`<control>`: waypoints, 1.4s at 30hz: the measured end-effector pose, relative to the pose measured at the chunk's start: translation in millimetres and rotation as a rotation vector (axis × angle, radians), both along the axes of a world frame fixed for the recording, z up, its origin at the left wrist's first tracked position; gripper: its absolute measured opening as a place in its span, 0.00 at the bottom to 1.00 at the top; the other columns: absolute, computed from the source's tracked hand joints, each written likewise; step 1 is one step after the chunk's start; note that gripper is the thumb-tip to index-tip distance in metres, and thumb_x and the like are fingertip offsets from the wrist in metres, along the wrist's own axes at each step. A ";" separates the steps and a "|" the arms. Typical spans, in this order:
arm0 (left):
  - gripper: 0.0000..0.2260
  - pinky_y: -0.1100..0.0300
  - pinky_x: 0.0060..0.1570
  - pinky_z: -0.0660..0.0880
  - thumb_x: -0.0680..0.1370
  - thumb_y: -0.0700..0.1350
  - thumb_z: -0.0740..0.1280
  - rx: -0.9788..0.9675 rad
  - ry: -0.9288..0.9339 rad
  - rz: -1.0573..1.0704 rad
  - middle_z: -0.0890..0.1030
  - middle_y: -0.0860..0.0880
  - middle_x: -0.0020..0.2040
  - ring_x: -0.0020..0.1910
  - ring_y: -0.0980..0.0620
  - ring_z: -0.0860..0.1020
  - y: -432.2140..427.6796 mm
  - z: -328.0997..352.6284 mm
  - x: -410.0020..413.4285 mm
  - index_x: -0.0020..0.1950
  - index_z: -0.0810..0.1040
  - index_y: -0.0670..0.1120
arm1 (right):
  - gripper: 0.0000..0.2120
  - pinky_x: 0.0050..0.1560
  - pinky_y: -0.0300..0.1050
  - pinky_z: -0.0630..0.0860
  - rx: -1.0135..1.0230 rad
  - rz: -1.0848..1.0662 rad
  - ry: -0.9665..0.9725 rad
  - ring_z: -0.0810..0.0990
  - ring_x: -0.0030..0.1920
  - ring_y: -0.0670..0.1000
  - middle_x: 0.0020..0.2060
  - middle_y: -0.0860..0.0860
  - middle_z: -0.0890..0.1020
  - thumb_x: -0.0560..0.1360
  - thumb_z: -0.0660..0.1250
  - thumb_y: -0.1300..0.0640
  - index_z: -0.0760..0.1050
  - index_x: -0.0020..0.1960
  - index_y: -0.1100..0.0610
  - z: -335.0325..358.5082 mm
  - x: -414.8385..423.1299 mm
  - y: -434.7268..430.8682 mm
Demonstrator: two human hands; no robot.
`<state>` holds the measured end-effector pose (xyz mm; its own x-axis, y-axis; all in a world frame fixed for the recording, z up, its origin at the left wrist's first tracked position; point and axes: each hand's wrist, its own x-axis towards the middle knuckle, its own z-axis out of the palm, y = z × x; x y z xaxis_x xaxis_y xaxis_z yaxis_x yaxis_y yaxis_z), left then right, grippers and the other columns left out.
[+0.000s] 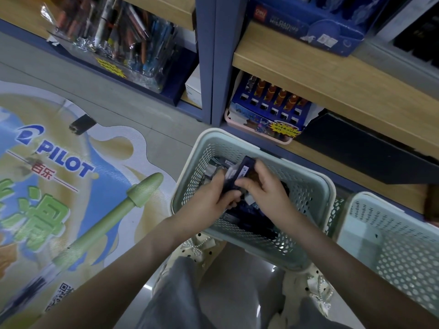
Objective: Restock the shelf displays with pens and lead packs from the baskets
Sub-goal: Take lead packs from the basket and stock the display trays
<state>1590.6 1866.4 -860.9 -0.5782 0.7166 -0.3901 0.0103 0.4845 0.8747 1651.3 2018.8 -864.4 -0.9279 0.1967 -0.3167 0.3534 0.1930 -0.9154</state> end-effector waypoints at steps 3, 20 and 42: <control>0.05 0.60 0.43 0.79 0.81 0.43 0.64 -0.017 -0.056 0.139 0.82 0.52 0.38 0.37 0.58 0.81 4.3 -1.2 -0.4 0.53 0.68 0.48 | 0.20 0.60 0.42 0.65 0.508 0.144 -0.091 0.69 0.62 0.52 0.59 0.52 0.74 0.81 0.56 0.46 0.68 0.67 0.58 -27.6 17.7 14.7; 0.08 0.56 0.35 0.75 0.78 0.42 0.68 -0.142 -0.250 0.381 0.80 0.45 0.33 0.28 0.52 0.76 8.1 -12.9 -0.3 0.39 0.73 0.46 | 0.25 0.54 0.50 0.74 1.197 0.543 -0.305 0.78 0.51 0.59 0.51 0.60 0.78 0.69 0.66 0.59 0.73 0.64 0.65 -81.6 31.9 8.5; 0.09 0.50 0.50 0.78 0.82 0.44 0.61 0.035 -0.426 0.439 0.82 0.43 0.43 0.44 0.43 0.81 14.5 -21.5 3.2 0.52 0.77 0.41 | 0.05 0.49 0.43 0.74 0.151 -0.046 -0.077 0.78 0.48 0.51 0.45 0.50 0.79 0.76 0.68 0.59 0.74 0.50 0.52 -10.4 16.1 -9.1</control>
